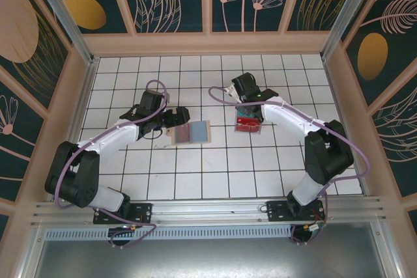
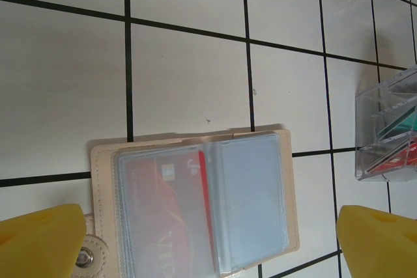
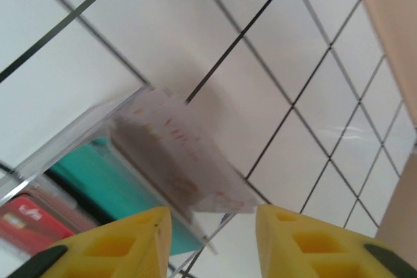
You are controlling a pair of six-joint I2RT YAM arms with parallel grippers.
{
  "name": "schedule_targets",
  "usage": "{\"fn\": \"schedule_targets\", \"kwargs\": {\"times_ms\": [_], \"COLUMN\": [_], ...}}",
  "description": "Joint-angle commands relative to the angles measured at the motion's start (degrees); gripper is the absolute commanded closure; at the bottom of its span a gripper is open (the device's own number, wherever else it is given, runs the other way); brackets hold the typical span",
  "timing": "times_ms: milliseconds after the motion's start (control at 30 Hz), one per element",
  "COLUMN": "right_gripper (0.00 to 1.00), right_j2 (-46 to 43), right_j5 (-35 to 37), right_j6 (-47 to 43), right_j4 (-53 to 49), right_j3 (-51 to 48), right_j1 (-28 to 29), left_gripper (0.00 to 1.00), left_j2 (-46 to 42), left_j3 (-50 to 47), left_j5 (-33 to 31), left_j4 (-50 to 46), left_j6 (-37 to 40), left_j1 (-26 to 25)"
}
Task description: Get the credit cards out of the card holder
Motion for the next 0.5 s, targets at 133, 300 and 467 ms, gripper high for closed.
{"fn": "schedule_targets", "kwargs": {"times_ms": [133, 300, 467], "right_gripper": [0.57, 0.58, 0.62], "right_j2": [2.05, 5.42, 7.80], "right_j5": [0.37, 4.21, 6.72], "right_j6": [2.86, 3.84, 5.21], "right_j4": [-1.81, -0.07, 0.57], "right_j3": [-0.82, 0.98, 3.76], "right_j1": [-0.24, -0.20, -2.07], "left_gripper": [0.02, 0.02, 0.01], "left_j2": [-1.70, -2.48, -2.94], "left_j3": [-1.56, -1.89, -2.21], "left_j5": [0.19, -0.21, -0.62], "left_j4": [-0.18, -0.36, -0.49], "left_j6": [0.60, 0.51, 0.24], "left_j1": [0.22, 0.22, 0.22]}}
